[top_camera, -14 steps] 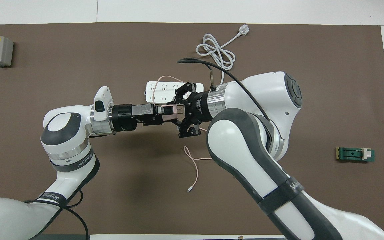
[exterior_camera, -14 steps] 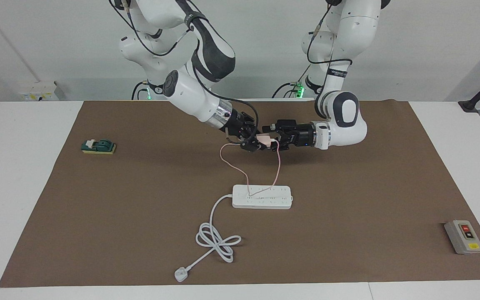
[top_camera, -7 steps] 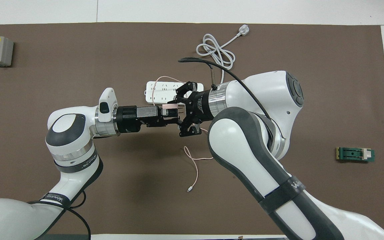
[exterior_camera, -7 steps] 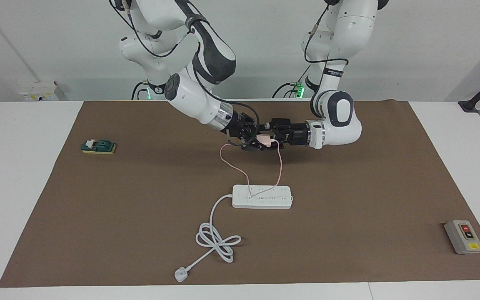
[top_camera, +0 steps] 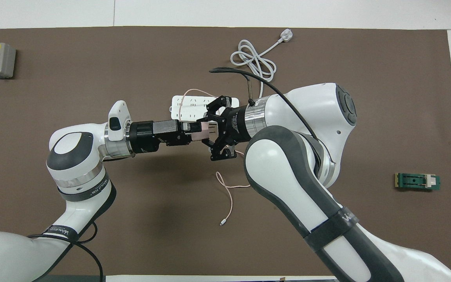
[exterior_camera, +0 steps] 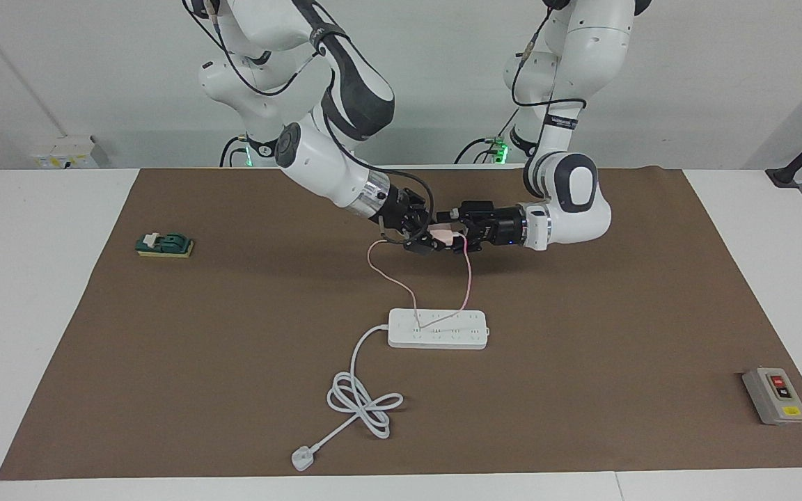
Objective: Plug charger into power strip
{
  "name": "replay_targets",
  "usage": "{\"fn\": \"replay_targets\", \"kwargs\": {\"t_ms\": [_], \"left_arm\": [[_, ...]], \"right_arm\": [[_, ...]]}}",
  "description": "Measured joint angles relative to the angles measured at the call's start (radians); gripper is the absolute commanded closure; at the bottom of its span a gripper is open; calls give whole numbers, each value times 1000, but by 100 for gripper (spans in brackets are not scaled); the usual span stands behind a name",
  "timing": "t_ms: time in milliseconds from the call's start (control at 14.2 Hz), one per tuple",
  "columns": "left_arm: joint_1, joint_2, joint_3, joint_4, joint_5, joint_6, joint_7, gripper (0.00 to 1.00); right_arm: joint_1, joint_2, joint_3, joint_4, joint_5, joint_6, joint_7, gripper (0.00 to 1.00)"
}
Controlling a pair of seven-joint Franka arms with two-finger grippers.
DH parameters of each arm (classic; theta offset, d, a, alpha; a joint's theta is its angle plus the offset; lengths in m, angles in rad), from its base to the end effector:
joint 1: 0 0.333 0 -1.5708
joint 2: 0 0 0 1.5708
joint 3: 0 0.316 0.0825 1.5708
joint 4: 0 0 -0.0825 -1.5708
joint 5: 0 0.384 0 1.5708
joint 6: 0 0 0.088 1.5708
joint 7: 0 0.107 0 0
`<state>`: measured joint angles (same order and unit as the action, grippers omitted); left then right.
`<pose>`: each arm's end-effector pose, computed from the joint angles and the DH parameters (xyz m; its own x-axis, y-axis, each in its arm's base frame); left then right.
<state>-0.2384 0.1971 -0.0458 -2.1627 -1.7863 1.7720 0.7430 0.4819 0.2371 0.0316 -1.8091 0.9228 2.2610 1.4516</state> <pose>0.5148 -0.2385 0.3500 0.9974 0.0094 -0.0710 0.0709 0.0151 0.9974 0.5540 0.3351 0.4422 0.0946 -0.6977 -0.7101 -0.9955 -0.0637 -0.0700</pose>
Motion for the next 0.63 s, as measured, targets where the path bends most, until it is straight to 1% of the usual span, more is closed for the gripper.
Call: {"fn": "replay_targets", "kwargs": {"t_ms": [282, 634], "left_arm": [[25, 0, 1, 8, 3, -2, -6, 0], [28, 0, -3, 9, 5, -2, -8, 0]], "right_arm": [[0, 0, 0, 1, 0, 0, 0, 100], [0, 0, 0, 1, 0, 0, 0, 100]]}}
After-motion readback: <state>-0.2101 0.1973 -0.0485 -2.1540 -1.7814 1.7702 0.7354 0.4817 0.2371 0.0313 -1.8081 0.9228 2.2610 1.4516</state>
